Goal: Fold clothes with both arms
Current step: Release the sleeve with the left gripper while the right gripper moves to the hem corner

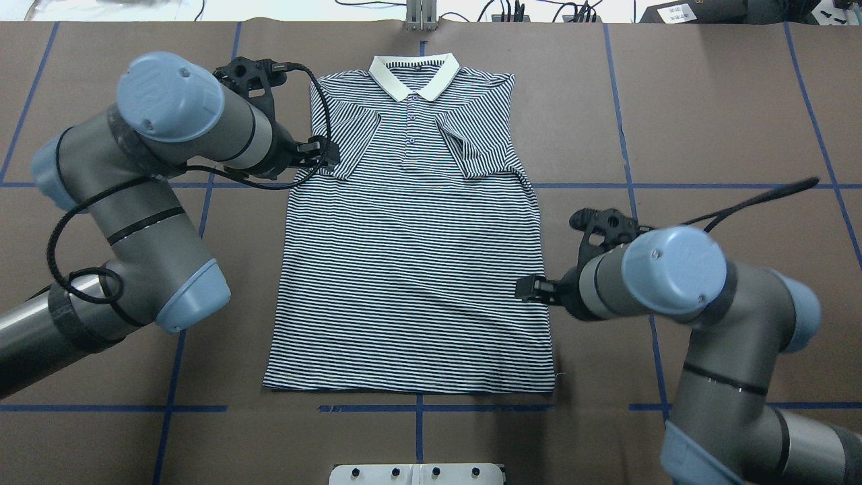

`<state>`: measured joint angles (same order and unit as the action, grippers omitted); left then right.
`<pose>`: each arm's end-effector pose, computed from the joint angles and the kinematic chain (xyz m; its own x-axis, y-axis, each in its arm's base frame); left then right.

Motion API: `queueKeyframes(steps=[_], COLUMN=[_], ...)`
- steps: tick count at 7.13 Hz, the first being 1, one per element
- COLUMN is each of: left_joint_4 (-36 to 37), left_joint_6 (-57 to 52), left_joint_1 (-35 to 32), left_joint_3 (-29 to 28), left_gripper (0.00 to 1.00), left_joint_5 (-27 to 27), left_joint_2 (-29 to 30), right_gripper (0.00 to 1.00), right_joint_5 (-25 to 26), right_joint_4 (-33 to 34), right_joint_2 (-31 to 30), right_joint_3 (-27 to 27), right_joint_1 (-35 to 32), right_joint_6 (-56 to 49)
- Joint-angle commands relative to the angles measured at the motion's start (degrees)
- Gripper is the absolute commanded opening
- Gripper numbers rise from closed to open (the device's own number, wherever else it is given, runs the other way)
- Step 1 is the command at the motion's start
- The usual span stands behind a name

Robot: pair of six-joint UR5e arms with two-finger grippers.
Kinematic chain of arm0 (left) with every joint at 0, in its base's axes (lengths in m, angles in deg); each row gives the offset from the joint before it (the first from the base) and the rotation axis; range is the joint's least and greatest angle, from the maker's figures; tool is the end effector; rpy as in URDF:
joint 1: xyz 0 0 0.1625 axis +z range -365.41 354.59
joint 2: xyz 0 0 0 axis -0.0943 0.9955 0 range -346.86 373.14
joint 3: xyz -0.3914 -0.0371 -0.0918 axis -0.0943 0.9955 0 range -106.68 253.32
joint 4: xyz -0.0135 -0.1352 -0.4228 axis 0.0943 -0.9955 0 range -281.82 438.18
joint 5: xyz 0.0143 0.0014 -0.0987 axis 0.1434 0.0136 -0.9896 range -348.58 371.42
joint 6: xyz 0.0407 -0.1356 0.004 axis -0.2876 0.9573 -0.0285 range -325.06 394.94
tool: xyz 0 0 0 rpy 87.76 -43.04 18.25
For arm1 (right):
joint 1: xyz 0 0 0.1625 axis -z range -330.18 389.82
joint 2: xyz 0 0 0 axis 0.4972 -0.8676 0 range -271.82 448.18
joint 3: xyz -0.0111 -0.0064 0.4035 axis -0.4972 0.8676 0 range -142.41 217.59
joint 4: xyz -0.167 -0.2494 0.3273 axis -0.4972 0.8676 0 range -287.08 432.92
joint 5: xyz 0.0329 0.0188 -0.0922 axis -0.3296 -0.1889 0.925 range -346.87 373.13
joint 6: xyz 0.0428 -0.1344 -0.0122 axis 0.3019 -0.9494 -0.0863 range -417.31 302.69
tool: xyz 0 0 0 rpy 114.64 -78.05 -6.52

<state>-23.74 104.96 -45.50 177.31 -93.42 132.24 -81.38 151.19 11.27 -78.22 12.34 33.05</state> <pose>0.4539 -0.5090 0.2226 0.5701 -0.0481 -0.8202 0.2841 0.9482 0.1418 -0.5293 -0.2949 0.3022 0.6036 0.1966 0.7727 -0.2453 0.9679 -0.0547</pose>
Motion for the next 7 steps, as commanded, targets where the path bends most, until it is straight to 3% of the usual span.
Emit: queueKeyframes(steps=[1, 7], left_joint_4=[0.2, 0.1], left_joint_6=[0.0, 0.4], left_joint_1=[0.5, 0.8], left_joint_3=[1.3, 1.2], left_gripper=[1.00, 1.00], left_joint_5=[1.0, 0.9], left_joint_2=[-1.3, -1.0], right_gripper=[1.00, 0.95], right_joint_5=[5.7, 4.2], right_joint_4=[2.6, 2.7], right_joint_2=[-0.5, -0.9], right_joint_3=[0.0, 1.6], right_joint_1=[6.0, 6.2], right_joint_6=[3.1, 3.1])
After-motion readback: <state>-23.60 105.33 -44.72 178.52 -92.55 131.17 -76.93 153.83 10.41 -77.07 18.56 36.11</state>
